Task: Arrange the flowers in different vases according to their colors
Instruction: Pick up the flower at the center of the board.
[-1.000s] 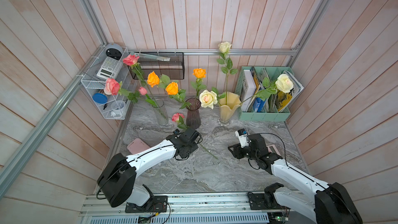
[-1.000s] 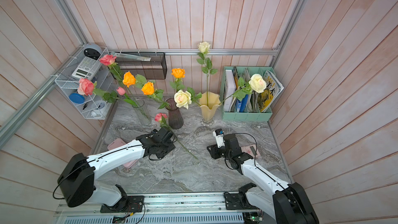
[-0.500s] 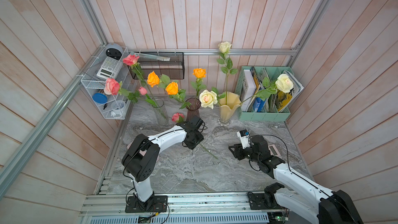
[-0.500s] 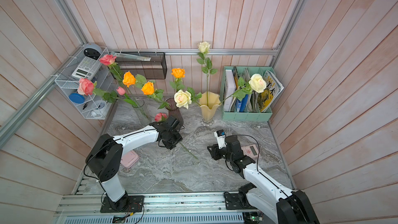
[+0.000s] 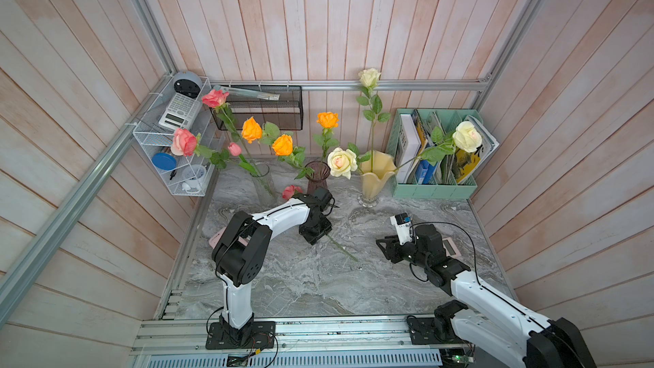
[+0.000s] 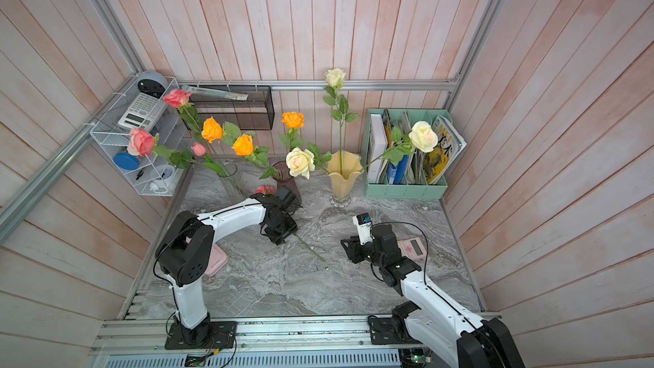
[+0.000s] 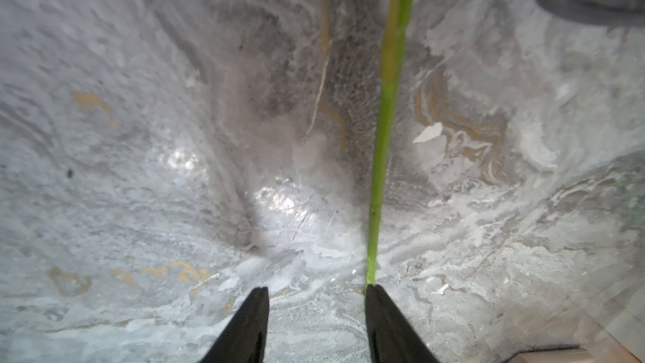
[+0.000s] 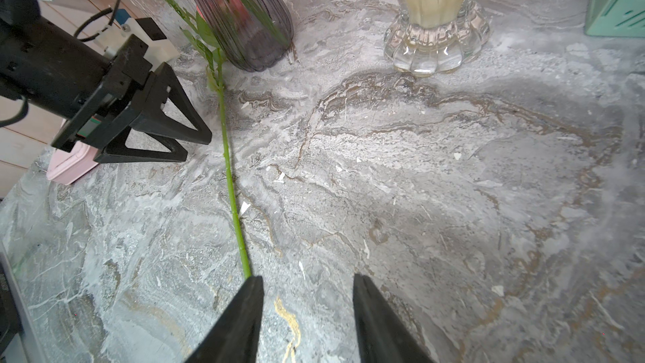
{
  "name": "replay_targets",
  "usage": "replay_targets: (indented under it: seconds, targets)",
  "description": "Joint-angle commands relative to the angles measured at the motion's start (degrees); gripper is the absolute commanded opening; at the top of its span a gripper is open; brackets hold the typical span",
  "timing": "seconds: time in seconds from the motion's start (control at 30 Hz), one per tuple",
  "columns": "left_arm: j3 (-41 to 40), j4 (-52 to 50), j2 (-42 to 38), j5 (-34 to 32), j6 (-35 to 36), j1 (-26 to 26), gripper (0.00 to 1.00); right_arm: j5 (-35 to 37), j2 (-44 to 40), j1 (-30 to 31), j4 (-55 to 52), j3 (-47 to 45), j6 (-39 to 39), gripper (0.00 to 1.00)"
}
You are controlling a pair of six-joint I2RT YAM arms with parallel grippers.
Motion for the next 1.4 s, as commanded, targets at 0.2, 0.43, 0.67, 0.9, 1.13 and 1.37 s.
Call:
replay_targets:
  seconds: [0.2,0.43,0.67,0.9,1.13,1.37]
  targets:
    - [4.2,-2.4,3.5,-0.1,2.4,1.3,0.49,0.7,-1.4,-0.1,1.1,-1.0,-0.9,0.48]
    - [6.9,-5.1,5.9,-0.9,3.6,2.7,0.47,0.9,-0.9,-0.2,1.6,-1.1,-1.5,0.48]
    - [9.7,-7.2,9.1,-1.1,4.8,3.3,0.46,0.7,-1.5,-0.1,1.8,-1.2,-1.6,0.48]
    - [10.5,-4.6,9.4,-1.4,4.0,3.4,0.46,0.5,-1.7,-0.2,2.1,-1.3,-1.6,0.48]
    - [8.9,1.1,7.1,0.8,1.4,2.7,0.46,0.3,-1.1,-0.2,2.3,-1.3,-1.7,0.48]
    - [6.9,4.1,5.5,2.8,0.3,2.2,0.46,-0.3,-0.1,-0.2,2.5,-1.2,-1.7,0.48]
